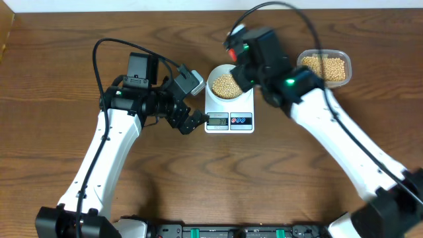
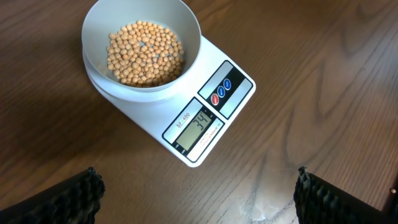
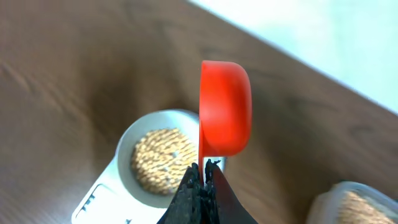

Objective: Scoop item into bowl and weigh 50g on scale
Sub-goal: 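Return the red scoop with the right gripper to the soybean tub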

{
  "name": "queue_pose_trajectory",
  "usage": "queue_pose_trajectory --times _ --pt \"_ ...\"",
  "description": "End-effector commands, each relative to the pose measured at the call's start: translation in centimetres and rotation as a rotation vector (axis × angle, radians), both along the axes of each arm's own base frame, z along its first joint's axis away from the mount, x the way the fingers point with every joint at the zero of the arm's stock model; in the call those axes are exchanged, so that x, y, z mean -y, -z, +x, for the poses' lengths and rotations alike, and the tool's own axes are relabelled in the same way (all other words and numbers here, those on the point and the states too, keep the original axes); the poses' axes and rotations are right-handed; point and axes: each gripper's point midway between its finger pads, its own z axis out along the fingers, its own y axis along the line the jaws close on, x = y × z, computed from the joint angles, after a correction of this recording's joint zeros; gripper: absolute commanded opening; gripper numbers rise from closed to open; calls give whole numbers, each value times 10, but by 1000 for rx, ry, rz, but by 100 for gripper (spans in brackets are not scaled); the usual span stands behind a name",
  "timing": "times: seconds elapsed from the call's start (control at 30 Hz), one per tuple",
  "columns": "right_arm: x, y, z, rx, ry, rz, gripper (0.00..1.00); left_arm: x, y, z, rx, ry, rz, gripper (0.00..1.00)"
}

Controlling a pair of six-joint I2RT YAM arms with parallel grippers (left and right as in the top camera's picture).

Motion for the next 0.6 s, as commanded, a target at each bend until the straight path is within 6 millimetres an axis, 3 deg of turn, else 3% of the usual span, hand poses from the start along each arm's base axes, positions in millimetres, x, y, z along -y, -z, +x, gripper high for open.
queue_pose_trajectory --times 0.0,0.23,0.57 --pt "35 -17 12 26 125 34 1 0 4 -2 -1 11 10 100" --pt "112 -1 24 -31 415 -30 1 0 4 -2 -1 11 10 100" --pt "220 34 7 -186 761 -133 1 0 4 -2 -1 11 10 100"
